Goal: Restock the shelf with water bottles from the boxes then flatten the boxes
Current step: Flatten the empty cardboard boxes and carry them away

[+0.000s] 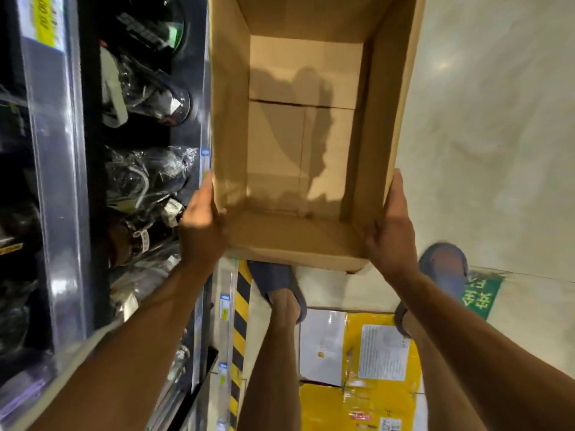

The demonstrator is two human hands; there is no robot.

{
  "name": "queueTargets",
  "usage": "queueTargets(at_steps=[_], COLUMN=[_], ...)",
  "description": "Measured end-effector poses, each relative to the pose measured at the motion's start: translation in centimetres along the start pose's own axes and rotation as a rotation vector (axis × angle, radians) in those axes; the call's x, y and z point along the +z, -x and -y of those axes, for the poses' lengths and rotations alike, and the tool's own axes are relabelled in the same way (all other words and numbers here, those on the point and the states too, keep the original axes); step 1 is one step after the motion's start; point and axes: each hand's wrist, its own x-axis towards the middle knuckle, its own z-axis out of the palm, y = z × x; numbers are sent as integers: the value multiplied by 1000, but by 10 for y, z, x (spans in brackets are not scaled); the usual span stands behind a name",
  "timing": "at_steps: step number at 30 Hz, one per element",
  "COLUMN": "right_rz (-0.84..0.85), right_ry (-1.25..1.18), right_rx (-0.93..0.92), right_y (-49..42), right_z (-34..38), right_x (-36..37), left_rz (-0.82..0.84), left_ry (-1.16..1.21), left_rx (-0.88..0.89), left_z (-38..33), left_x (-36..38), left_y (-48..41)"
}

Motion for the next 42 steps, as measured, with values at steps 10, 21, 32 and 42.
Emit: queueTargets(at_steps=[10,21,32,42], right_rz=[-68,-191,-294,-340], right_ry=[65,145,298,175], right_rx=[215,327,131,49], right_y=[-5,6,44,49], right_z=[-68,-94,-26,11], right_x=[-129,-214,-197,-154], left_rz=[316,365,584,758], left_ry=[217,198,327,903], left_rx=[30,140,-93,-358], left_z=[-115,-199,-300,-395], left_x=[76,131,77,43], left_y=[13,0,-14,-17])
